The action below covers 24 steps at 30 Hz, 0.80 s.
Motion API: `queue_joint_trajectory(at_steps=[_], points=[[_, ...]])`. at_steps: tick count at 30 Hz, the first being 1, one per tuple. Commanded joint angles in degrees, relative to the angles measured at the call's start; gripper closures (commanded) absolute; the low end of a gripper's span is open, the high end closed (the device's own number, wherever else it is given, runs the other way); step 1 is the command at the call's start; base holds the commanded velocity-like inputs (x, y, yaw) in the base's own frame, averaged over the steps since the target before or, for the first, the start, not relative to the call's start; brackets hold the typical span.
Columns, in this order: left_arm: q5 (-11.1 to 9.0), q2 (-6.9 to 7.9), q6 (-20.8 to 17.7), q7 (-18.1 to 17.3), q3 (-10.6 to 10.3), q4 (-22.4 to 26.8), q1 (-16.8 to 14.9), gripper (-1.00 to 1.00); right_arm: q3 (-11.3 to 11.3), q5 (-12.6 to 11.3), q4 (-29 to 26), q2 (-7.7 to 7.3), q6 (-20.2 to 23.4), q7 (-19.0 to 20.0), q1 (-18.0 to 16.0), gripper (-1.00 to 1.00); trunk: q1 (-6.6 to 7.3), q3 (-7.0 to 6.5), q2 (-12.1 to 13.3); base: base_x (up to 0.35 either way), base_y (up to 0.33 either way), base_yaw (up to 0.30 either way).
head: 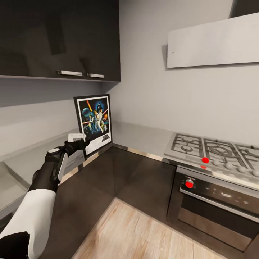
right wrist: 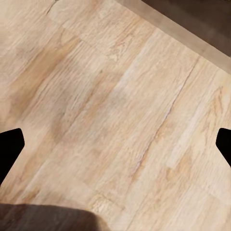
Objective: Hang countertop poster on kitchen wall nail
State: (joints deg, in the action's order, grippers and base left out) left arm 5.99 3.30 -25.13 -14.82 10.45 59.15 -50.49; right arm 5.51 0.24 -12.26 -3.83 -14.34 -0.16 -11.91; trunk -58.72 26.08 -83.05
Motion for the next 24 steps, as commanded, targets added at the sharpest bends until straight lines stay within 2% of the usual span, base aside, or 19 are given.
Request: queue_joint_trajectory(at_steps=[1,6,24], points=[[0.6,-0.02,-0.2,-0.5,0.2,0.1,0.0,-1.0,0.3,0.0,0.0,-0.03,-0.2,0.0,0.0,-1.0,-0.01,0.06,0.0,0.181,0.009,0.0],[0.6,0.03,-0.2,-0.6,0.2,0.0,0.0,-1.0,0.3,0.0,0.1,-0.03,-0.2,0.0,0.0,-1.0,-0.01,0.06,0.0,0.229,0.004,0.0],[0.6,0.04,-0.2,-0.6,0.4,0.0,0.0,-1.0,0.4,0.0,0.1,-0.03,-0.2,0.0,0.0,-1.0,-0.01,0.06,0.0,0.093,0.001,0.0]])
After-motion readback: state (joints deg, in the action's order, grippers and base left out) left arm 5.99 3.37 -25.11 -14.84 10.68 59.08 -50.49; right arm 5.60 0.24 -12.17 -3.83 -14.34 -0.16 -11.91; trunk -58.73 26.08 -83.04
